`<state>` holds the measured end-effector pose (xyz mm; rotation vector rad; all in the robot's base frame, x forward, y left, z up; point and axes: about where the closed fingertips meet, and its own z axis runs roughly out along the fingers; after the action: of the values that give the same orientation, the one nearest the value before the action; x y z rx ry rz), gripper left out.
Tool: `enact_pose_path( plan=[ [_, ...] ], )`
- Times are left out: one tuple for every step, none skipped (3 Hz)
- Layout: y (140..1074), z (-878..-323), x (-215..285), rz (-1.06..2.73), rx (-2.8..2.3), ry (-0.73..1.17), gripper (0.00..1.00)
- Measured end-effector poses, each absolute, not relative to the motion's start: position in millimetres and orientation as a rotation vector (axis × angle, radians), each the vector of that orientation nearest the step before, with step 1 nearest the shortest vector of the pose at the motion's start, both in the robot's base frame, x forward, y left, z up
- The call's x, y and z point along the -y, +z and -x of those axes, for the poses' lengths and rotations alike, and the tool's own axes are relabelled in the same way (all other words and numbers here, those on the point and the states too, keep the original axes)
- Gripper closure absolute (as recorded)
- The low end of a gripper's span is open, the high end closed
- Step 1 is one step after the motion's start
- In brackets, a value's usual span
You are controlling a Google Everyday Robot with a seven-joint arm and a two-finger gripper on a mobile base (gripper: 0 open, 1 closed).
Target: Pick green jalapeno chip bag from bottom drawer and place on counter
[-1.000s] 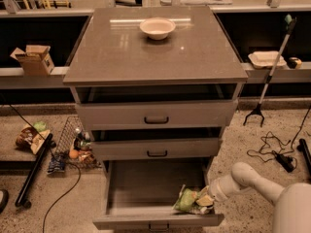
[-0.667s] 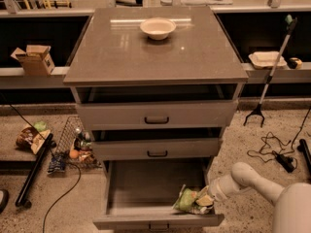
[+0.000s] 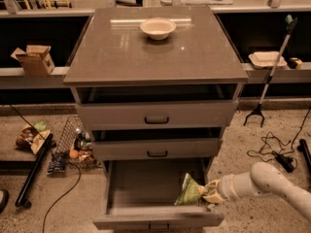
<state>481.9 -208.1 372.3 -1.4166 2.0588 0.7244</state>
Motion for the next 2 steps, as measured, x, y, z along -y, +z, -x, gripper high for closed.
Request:
enact_pose_path(
  plan=[
    [451.3, -446.5, 201.6, 1.462, -1.902, 0.649, 1.00],
    [515.0, -418.8, 201.5, 1.482, -1.785, 0.594, 1.00]
  ],
)
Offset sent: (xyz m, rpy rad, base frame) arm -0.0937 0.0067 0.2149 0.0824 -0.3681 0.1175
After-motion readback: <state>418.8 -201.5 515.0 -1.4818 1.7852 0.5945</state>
